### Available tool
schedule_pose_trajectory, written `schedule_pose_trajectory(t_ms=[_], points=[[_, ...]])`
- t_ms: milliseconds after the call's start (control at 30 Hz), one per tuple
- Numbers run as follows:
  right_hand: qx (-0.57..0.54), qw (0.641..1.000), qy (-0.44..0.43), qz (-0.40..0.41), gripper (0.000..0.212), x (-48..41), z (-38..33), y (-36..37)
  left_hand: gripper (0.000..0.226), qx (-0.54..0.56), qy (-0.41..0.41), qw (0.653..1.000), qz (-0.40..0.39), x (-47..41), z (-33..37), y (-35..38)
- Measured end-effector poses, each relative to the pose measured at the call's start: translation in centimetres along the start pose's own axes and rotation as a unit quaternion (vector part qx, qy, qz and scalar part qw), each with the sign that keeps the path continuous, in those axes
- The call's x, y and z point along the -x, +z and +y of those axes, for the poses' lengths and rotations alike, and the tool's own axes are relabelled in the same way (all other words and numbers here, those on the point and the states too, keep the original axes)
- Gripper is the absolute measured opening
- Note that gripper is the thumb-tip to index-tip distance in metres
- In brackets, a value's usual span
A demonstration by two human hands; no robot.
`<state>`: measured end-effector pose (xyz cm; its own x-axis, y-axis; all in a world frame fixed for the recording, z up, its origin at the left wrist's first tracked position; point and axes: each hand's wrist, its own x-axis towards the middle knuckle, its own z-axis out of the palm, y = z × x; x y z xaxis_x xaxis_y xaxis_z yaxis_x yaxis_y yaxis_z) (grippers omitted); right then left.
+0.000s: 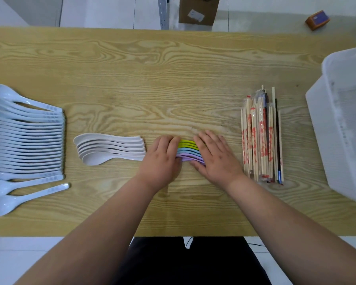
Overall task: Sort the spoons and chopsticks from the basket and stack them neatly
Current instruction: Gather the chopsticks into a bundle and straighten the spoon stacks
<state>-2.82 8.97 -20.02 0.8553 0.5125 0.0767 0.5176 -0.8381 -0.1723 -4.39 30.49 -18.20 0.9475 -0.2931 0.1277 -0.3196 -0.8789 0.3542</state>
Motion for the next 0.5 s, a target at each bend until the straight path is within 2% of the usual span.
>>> schedule_pose_trajectory(t_ms=[133,267,500], points=[[-0.002,1.0,-0.016,0.019,0.069,-0.8,0.8,0.4,0.051,0.028,0.002,1.0,0.011,-0.8,-0.1,0.5],[-0.025,0.999,-0.015,0.018,0.067,-1.0,1.4,0.6,0.049,0.008,0.031,0.999,0.019,-1.3,-0.7,0.9],[-0.012,0.999,-0.022,0.023,0.065,-1.2,1.6,0.5,0.047,-0.022,0.018,0.999,0.033,-1.1,-0.4,1.4]])
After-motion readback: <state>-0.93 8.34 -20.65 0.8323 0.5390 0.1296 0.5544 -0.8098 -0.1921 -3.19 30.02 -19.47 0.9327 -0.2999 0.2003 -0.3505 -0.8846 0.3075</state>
